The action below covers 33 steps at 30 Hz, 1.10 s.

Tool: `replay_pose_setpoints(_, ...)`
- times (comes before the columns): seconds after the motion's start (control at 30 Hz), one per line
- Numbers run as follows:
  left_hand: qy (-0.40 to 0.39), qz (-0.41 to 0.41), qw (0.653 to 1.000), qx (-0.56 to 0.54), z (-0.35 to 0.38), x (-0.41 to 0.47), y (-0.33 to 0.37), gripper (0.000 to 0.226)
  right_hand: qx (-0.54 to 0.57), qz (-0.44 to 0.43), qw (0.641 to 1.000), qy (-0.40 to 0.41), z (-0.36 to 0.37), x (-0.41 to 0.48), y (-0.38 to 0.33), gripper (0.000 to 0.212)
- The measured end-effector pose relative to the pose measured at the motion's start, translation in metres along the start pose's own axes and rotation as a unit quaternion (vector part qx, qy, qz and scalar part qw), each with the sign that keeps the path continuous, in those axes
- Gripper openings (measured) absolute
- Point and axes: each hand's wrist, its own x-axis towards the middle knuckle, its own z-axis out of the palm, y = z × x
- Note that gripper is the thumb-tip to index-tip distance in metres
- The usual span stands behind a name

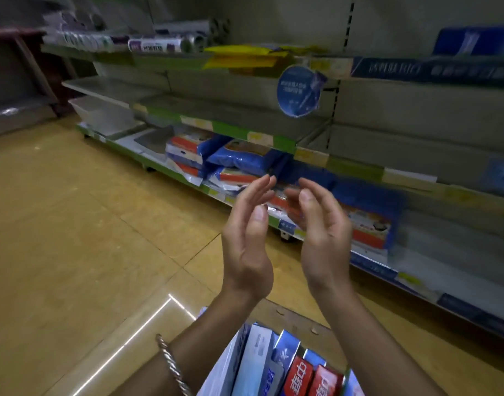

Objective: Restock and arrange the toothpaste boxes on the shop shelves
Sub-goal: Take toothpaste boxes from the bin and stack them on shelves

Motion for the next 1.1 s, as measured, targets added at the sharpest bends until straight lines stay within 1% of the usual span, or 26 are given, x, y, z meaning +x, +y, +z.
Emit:
replay_pose_setpoints(0.1,0.002,0.01,1.0,0.001,-0.004,-0.023,-0.024,0.047,0.002,-0.013,1.0,0.007,-0.008,-0.013,0.024,0.041)
replay_pose_setpoints(0.2,0.011,0.01,1.0,-0.011,0.005,-0.049,-0.04,0.047,-0.004,-0.023,1.0,0.016,-0.022,-0.025,0.036,0.042)
replay_pose_setpoints(0.3,-0.003,-0.002,1.0,-0.009,0.02,-0.075,-0.051,0.046,-0.015,-0.019,1.0,0.019,-0.035,-0.031,0.044,0.049)
replay_pose_setpoints(0.33,-0.01,-0.011,1.0,-0.001,0.022,-0.085,-0.056,0.046,-0.022,-0.019,0.999,0.02,-0.038,-0.033,0.045,0.051)
replay_pose_setpoints(0.4,-0.04,-0.056,0.997,0.027,0.027,-0.109,-0.072,0.046,-0.03,-0.016,0.999,0.024,-0.047,-0.035,0.049,0.053)
replay_pose_setpoints(0.47,-0.099,-0.116,0.984,0.089,0.027,-0.138,-0.091,0.041,-0.033,-0.012,0.999,0.032,-0.056,-0.037,0.053,0.056)
replay_pose_setpoints(0.5,-0.146,-0.149,0.968,0.137,0.025,-0.151,-0.102,0.039,-0.033,-0.009,0.999,0.036,-0.06,-0.038,0.054,0.057)
replay_pose_setpoints(0.53,-0.201,-0.183,0.943,0.189,0.024,-0.163,-0.11,0.039,-0.033,-0.007,0.999,0.037,-0.065,-0.039,0.055,0.058)
replay_pose_setpoints(0.6,-0.315,-0.232,0.872,0.295,0.021,-0.178,-0.125,0.05,-0.034,-0.004,0.999,0.038,-0.07,-0.04,0.056,0.055)
replay_pose_setpoints(0.67,-0.388,-0.244,0.805,0.376,0.022,-0.182,-0.131,0.056,-0.033,0.001,0.999,0.042,-0.075,-0.039,0.057,0.052)
replay_pose_setpoints(0.7,-0.408,-0.237,0.784,0.403,0.023,-0.181,-0.132,0.054,-0.035,0.004,0.998,0.043,-0.077,-0.039,0.058,0.052)
replay_pose_setpoints(0.77,-0.439,-0.238,0.764,0.409,0.026,-0.174,-0.13,0.052,-0.038,0.008,0.998,0.044,-0.079,-0.04,0.061,0.052)
replay_pose_setpoints(0.8,-0.457,-0.249,0.755,0.398,0.024,-0.17,-0.129,0.052,-0.036,0.008,0.998,0.043,-0.08,-0.041,0.062,0.05)
replay_pose_setpoints(0.83,-0.481,-0.261,0.739,0.392,0.022,-0.165,-0.129,0.051,-0.033,0.008,0.999,0.041,-0.079,-0.041,0.063,0.049)
replay_pose_setpoints(0.9,-0.539,-0.263,0.687,0.409,0.019,-0.157,-0.126,0.045,-0.028,0.01,0.999,0.039,-0.078,-0.041,0.065,0.049)
replay_pose_setpoints(0.93,-0.564,-0.256,0.659,0.427,0.019,-0.154,-0.123,0.045,-0.026,0.011,0.999,0.038,-0.077,-0.041,0.065,0.052)
replay_pose_setpoints(0.97,-0.578,-0.254,0.639,0.44,0.018,-0.153,-0.12,0.045,-0.026,0.011,0.999,0.036,-0.076,-0.041,0.066,0.055)
replay_pose_setpoints(1.0,-0.581,-0.258,0.632,0.444,0.017,-0.152,-0.118,0.045,-0.028,0.01,0.999,0.033,-0.075,-0.041,0.066,0.058)
replay_pose_setpoints(1.03,-0.575,-0.267,0.635,0.441,0.015,-0.15,-0.118,0.043,-0.031,0.009,0.999,0.029,-0.075,-0.04,0.065,0.059)
replay_pose_setpoints(1.1,-0.549,-0.292,0.658,0.426,0.007,-0.137,-0.116,0.039,-0.037,0.005,0.999,0.025,-0.075,-0.039,0.064,0.058)
